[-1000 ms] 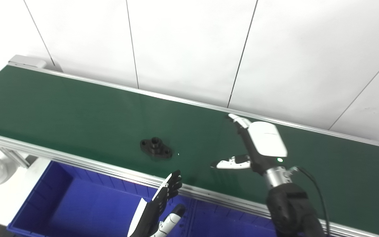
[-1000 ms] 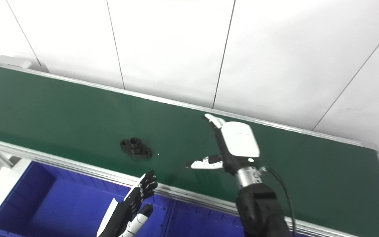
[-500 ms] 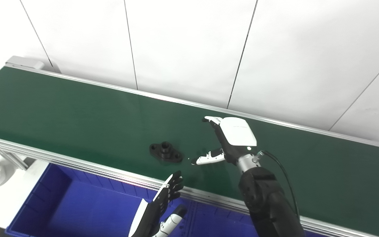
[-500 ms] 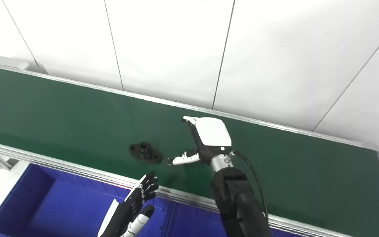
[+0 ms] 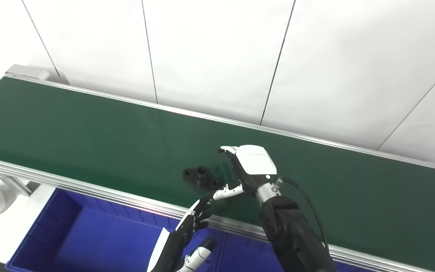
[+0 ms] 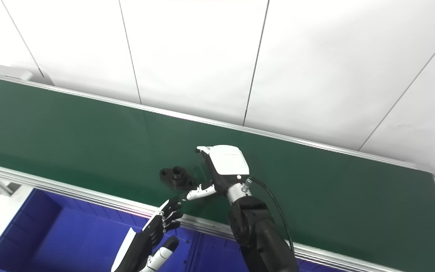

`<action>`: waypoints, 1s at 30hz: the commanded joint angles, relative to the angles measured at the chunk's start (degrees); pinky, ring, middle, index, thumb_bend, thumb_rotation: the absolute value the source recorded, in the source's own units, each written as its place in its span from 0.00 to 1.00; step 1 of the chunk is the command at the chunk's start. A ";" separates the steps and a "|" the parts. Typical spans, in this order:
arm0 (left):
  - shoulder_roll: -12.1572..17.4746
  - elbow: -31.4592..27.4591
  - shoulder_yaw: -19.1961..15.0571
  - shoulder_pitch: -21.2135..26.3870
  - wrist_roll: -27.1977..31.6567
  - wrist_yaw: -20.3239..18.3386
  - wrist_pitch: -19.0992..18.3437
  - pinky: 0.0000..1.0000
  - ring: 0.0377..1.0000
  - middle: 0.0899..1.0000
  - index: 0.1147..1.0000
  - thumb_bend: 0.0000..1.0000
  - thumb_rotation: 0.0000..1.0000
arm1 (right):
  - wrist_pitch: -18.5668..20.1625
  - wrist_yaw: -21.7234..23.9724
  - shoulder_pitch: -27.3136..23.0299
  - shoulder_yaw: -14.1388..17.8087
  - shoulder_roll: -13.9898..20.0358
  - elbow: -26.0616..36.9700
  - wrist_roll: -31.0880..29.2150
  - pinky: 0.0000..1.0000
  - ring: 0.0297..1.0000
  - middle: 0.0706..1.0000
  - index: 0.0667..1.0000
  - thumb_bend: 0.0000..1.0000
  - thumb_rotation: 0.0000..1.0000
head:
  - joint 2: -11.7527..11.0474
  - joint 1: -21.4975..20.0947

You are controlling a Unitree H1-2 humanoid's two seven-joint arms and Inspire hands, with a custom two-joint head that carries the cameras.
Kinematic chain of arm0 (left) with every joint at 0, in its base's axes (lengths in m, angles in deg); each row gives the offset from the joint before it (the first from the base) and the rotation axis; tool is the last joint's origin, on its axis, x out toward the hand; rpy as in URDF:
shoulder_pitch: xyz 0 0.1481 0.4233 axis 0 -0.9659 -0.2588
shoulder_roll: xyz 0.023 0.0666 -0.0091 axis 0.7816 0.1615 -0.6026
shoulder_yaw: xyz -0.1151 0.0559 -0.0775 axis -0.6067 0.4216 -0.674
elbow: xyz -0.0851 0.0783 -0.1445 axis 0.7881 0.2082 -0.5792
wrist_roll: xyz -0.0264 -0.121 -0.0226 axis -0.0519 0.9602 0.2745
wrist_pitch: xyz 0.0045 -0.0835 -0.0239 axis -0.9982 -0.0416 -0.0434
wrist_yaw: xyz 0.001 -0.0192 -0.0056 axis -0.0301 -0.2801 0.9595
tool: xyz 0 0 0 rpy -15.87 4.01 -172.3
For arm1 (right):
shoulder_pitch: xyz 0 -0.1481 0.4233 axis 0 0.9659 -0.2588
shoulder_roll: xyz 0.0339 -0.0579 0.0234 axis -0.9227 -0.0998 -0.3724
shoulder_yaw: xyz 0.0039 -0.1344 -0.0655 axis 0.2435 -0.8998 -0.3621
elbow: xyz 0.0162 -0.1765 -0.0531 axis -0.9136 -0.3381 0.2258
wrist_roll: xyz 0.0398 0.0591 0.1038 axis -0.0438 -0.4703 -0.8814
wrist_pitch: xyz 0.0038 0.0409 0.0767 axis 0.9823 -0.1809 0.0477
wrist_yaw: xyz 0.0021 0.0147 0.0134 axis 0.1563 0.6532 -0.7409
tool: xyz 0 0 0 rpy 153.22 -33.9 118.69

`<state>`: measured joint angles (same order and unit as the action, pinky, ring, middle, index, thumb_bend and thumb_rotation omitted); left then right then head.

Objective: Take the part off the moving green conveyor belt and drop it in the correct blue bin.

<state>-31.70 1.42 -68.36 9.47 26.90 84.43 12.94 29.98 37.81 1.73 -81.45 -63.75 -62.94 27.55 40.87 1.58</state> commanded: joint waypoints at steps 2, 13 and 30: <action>-1.78 -1.92 1.43 -0.58 0.43 0.33 0.91 0.84 0.88 0.91 0.91 0.48 0.78 | 0.89 -1.29 -2.72 -0.77 -0.79 0.54 -0.14 0.51 0.68 0.81 0.84 0.96 0.50 | 0.06 0.20; -2.31 -2.21 2.01 -0.92 -0.27 0.53 0.68 0.83 0.86 0.90 0.91 0.48 0.78 | 1.30 -0.97 -3.68 -1.76 -1.86 -2.05 -1.85 0.25 0.32 0.48 0.80 0.88 0.45 | 0.54 0.70; -1.74 -3.28 1.91 -1.59 0.74 0.18 0.72 0.87 0.89 0.92 0.94 0.48 0.81 | 10.63 14.46 -3.54 -7.66 3.51 -1.55 1.22 0.22 0.29 0.36 0.46 0.50 0.15 | 1.56 -0.49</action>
<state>-31.68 0.13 -68.09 8.59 26.91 84.44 12.74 39.03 48.75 -3.36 -87.87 -61.40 -62.95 28.04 42.36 1.23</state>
